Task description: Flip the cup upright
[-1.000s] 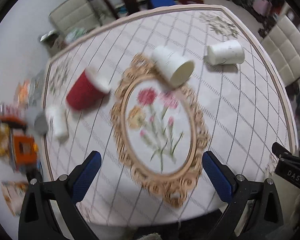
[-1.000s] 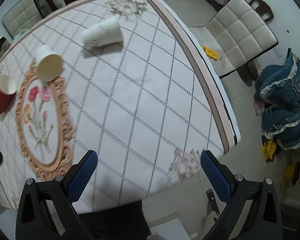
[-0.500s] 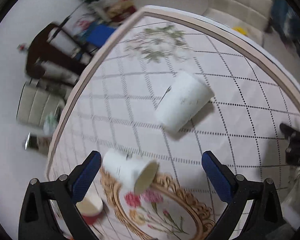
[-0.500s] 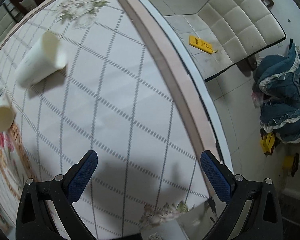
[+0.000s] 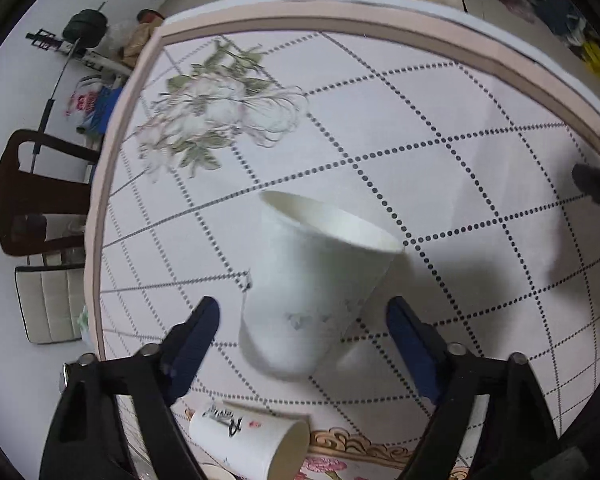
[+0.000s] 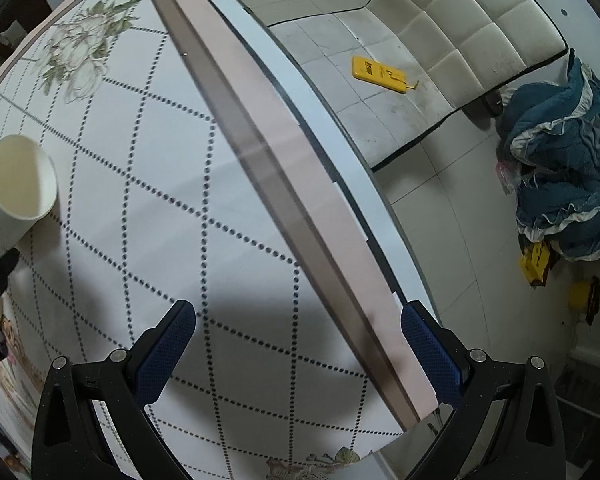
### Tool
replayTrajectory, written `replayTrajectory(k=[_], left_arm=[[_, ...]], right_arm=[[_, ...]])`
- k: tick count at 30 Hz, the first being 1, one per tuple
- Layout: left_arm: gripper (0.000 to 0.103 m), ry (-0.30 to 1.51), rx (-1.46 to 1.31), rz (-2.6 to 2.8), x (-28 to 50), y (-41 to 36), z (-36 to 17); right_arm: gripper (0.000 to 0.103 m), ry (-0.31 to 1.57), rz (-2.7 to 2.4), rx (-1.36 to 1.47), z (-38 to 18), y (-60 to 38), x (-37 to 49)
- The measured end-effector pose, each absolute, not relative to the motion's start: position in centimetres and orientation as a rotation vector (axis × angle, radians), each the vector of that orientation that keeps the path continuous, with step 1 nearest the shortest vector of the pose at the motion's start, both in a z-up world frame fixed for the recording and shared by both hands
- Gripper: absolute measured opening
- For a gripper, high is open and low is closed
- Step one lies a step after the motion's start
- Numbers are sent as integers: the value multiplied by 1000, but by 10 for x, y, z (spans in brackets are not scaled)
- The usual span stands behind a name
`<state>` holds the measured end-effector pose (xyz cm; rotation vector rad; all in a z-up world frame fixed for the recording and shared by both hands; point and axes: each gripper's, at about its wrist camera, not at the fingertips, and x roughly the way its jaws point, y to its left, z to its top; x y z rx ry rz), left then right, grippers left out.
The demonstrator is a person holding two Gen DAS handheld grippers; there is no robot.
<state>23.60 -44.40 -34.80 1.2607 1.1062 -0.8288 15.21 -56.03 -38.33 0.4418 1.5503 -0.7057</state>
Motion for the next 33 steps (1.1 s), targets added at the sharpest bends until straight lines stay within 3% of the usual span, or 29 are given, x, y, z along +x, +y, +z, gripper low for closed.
replayTrajectory(k=[3,16,25,33], left_arm=[[63,1105,1281,-821,237,-449,-358],[60,1074,1220,-794,226,-442,-345],[61,1145,946,-685,226,-399,-283],[61,1219,655,-501,212,-293,-228]], right_arm=[[103,1552,-711,447,-386,-565,150],[103,1542,-735,445,-379,-568,141],[103,1524,-703,423,-356,-544,135],[103,1476,-620,347,-316,-479,137]])
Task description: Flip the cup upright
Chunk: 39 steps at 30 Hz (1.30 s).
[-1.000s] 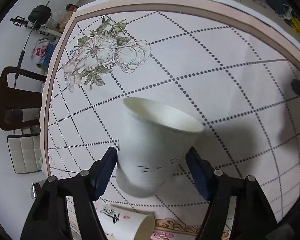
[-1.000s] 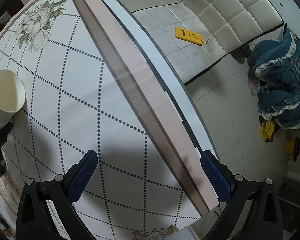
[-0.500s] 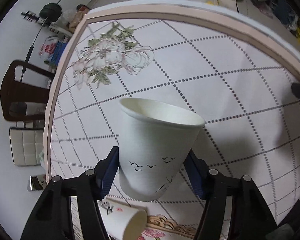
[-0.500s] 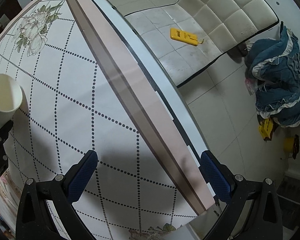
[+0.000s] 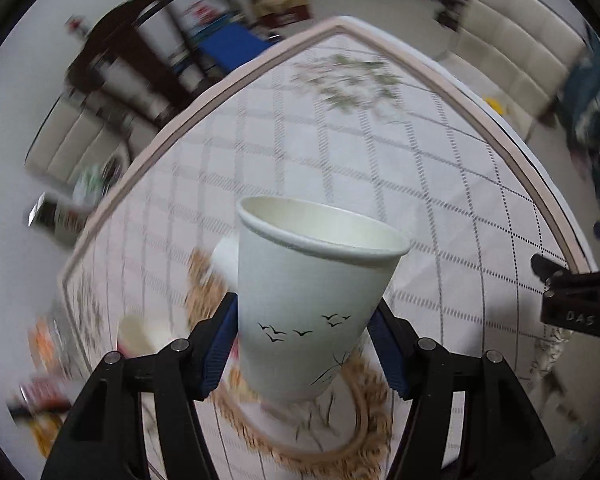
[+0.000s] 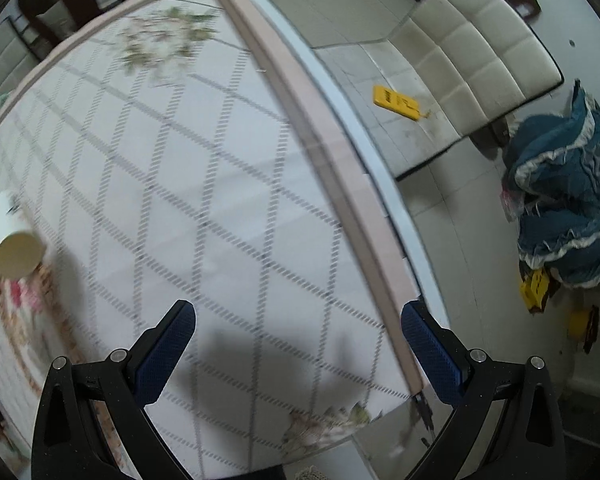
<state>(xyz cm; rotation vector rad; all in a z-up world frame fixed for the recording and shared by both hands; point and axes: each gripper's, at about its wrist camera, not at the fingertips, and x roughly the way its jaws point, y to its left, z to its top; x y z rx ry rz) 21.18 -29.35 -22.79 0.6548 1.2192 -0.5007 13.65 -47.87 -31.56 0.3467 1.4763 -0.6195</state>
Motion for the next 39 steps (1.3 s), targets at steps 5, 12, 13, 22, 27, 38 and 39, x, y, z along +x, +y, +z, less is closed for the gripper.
replayTrajectory(k=[5,12,13,22,27,38,39], left_arm=[[61,1317,485,-366,199,-206,-232],[61,1500,217,-247,180,-120,-277],[61,1535,158,-235,179,-109,-289],[61,1671,-38,-182,179,-82,-355],[61,1733,-221,-149,187,-66,-379],[69,1768,-295,-155,202,-52,-401],[76,1764,-285,-160,203,-53,-401]], right_arm=[[103,1478,-549,311,-305,-416,138],[103,1528,-443,219,-319,-327,136],[103,1538,-432,211,-323,-317,134],[103,1612,-414,154,-360,-265,131],[103,1631,-433,141,-369,-265,131],[103,1640,-433,129,-373,-274,140],[103,1640,-432,129,-373,-273,141]])
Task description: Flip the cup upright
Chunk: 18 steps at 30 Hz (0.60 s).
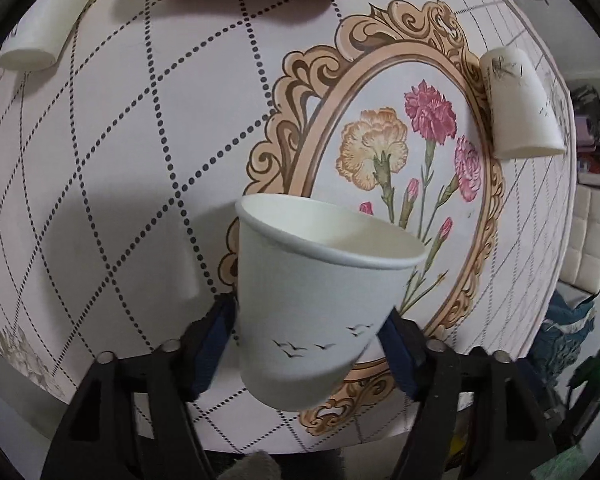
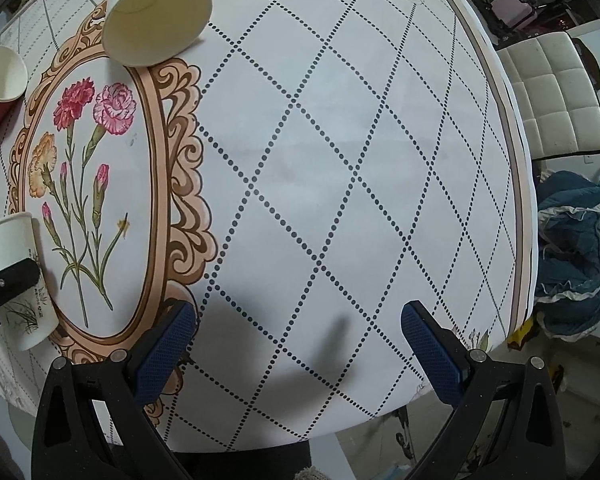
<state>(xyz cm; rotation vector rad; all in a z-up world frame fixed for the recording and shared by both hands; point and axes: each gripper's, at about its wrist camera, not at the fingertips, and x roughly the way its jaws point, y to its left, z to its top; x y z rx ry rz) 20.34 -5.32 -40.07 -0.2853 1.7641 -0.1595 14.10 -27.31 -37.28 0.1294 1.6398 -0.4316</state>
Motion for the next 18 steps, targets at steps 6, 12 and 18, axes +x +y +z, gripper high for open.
replayTrajectory(k=[6,12,18], left_arm=[[96,1729,-256,-179,203,-54,-396],[96,1672,-189,-185,213,-58,-377],[96,1480,-110,-214,218,-32,-314]], right_arm=[[103,1640,-433,136,-373,-270,145],[103,1638,-442,154,-374,-278,135],[103,1635,-425,212,-370,-281,125]])
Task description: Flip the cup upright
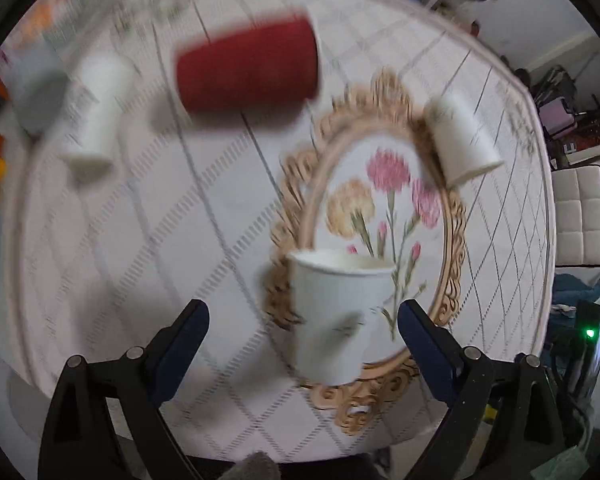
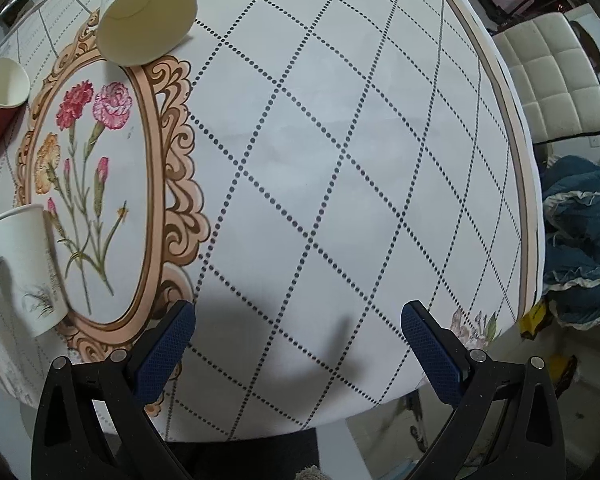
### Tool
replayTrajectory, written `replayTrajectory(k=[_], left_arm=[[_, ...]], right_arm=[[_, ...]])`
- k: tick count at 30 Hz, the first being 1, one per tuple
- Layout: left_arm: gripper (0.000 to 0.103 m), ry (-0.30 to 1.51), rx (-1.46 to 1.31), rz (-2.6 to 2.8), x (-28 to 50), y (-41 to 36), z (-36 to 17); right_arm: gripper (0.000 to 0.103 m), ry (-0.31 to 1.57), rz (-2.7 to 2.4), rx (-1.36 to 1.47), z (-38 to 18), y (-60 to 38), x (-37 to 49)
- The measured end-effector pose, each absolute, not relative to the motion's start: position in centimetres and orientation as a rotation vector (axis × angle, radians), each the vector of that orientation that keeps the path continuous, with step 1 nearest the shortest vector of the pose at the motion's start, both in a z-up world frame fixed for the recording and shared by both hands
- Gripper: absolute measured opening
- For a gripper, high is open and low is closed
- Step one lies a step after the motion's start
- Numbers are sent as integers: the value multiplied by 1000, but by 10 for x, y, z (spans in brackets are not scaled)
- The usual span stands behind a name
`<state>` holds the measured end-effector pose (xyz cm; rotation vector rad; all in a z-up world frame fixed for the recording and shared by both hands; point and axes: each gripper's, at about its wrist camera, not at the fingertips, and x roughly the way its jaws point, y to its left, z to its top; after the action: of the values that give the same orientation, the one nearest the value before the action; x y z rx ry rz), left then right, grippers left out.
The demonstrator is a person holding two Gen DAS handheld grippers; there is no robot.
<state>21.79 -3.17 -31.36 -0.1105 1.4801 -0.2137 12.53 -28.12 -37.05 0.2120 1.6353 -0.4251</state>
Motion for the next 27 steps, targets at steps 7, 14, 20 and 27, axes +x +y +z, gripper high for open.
replayTrajectory(k=[7,14,20,27], left_arm=[[103,1264,29,-49,214,22,-279],[103,1346,85,73,209,62,-321],[103,1399,132,128,194,79,-345],[103,1434,159,135,186,87,-354]], right_arm=[[103,1589,-337,278,-348,-257,125],[103,1553,-216,238,-335,-198,153],[96,1549,-156,175,-342,-151,178],[74,1586,-87,171,-362,-112,198]])
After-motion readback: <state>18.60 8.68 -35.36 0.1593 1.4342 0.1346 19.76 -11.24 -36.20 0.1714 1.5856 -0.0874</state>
